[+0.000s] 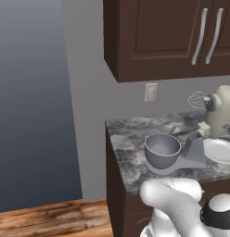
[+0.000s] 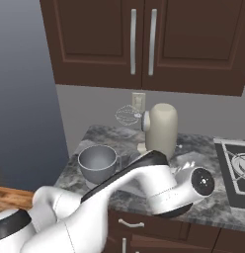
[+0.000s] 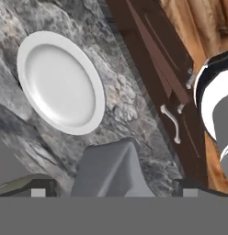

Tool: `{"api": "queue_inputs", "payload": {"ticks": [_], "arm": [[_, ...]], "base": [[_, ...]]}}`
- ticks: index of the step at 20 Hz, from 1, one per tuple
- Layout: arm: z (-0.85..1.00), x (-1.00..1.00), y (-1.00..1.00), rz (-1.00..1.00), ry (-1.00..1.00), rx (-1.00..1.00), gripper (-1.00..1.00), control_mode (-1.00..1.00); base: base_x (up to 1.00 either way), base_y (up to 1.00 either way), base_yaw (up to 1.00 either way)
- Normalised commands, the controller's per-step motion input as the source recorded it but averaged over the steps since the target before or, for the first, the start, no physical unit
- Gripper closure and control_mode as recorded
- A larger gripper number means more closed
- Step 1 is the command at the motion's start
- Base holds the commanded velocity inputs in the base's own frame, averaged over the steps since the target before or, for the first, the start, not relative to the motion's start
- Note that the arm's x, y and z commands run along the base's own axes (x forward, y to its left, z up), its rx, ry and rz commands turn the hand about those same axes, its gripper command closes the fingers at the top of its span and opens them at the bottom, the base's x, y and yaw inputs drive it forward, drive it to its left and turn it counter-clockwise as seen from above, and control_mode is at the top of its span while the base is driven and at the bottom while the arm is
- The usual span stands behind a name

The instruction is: Add butter and sugar cubes to the stand mixer bowl and then turn on the stand mixer to begin making frosting.

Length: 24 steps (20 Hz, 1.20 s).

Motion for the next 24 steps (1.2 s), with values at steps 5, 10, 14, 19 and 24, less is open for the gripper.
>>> {"api": "queue_inputs", "payload": {"ticks": [5,10,14,19,24], "arm": [[0.0,0.7,-0.36,0.01,-0.01,0.15,-1.0,-1.0],[0.0,0.58,-0.27,0.04,-0.03,0.15,-1.0,-1.0],[0.0,0.46,-0.16,0.06,-0.1,0.16,-1.0,-1.0],[0.02,0.3,-0.01,0.05,-0.1,0.13,-1.0,-1.0],[0.07,0.32,0.0,0.07,-0.07,0.11,-1.0,-1.0]], "base": [[0.0,0.0,0.0],[0.0,0.0,0.0],[0.0,0.0,0.0],[0.0,0.0,0.0],[0.0,0.0,0.0]]}}
